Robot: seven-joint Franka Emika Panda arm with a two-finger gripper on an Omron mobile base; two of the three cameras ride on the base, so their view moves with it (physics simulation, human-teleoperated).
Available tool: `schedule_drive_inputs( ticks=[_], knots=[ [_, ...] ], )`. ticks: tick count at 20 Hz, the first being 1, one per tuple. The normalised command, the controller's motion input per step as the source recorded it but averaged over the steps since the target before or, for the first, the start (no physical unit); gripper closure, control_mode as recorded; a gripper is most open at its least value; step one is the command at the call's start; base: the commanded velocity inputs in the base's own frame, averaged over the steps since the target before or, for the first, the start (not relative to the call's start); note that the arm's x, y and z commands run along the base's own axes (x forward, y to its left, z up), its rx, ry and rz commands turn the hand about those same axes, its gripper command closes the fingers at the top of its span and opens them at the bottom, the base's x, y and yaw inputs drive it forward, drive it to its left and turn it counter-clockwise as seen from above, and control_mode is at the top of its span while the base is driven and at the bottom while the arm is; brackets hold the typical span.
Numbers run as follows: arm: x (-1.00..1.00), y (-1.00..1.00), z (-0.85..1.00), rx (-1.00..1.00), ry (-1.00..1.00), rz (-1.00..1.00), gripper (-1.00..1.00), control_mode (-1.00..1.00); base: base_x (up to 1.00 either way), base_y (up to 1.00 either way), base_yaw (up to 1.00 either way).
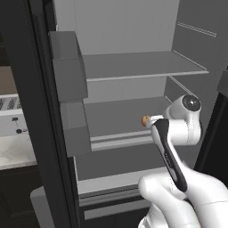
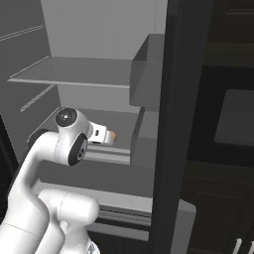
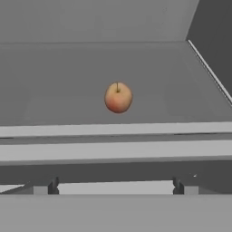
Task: Retrieve the tangerine and peach from the fridge and place them into the bowl on the dining table.
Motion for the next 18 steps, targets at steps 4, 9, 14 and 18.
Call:
schedule_drive_inputs(
  ticks=[4, 9, 14, 18],
  knots=[
    [0.29, 0.0, -0.17, 0.0, 0.0, 0.0, -1.0, -1.0, 0.0, 0.0, 0.0],
    [0.3, 0.0, -0.16, 0.0, 0.0, 0.0, -1.0, -1.0, 0.0, 0.0, 0.0],
    [0.29, -0.01, -0.13, 0.0, 0.0, 0.0, -1.0, -1.0, 0.0, 0.0, 0.0],
    [0.28, -0.01, -0.11, 0.0, 0.0, 0.0, -1.0, -1.0, 0.0, 0.0, 0.0]
  ],
)
